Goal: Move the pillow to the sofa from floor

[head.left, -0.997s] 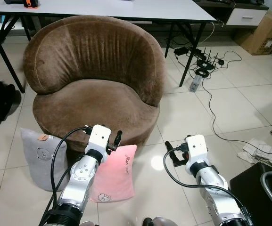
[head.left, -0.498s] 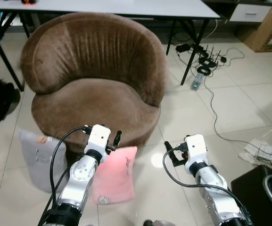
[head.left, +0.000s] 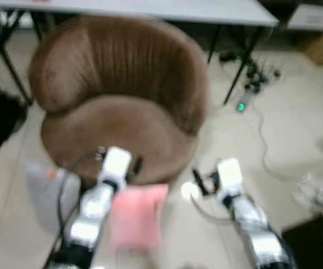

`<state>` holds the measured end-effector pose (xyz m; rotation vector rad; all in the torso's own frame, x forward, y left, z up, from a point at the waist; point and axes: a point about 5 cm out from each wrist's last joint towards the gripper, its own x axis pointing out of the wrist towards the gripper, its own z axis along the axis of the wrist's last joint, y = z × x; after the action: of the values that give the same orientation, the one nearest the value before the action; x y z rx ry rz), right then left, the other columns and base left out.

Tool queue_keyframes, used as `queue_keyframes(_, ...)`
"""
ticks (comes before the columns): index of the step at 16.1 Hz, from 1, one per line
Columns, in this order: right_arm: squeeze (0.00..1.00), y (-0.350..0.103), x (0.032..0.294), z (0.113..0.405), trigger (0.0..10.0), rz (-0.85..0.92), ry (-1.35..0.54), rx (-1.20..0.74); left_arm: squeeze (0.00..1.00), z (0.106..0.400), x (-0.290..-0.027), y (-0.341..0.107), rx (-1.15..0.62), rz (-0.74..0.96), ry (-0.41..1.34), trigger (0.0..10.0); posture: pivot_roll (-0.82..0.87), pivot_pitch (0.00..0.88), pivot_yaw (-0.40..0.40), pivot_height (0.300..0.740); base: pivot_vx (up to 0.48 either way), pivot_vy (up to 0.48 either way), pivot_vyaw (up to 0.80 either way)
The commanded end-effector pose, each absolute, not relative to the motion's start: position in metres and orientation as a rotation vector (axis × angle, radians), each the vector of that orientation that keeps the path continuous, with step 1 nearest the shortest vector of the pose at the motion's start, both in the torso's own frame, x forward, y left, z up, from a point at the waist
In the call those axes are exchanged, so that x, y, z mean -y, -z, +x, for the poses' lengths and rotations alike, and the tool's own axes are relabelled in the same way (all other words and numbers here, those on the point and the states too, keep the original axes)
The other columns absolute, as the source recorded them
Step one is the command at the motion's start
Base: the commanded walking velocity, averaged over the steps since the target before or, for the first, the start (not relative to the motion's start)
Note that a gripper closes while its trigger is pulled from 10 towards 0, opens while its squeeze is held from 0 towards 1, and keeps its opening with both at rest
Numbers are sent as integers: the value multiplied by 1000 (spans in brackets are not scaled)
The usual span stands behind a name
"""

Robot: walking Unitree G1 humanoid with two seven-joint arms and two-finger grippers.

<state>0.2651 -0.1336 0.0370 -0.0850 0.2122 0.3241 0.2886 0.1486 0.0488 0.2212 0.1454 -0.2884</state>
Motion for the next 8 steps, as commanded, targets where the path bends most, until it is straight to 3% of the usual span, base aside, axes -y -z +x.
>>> queue_keyframes(1,0,-34,145,262,10000,-102,-295,-231,0,288,-135,-48,-146,215,324,10000,-84,87,-105,740,0,0,0)
queue_keyframes(8,0,-40,145,262,10000,-98,-293,-213,0,287,-134,-48,-138,223,313,10000,-85,89,-111,740,0,0,0)
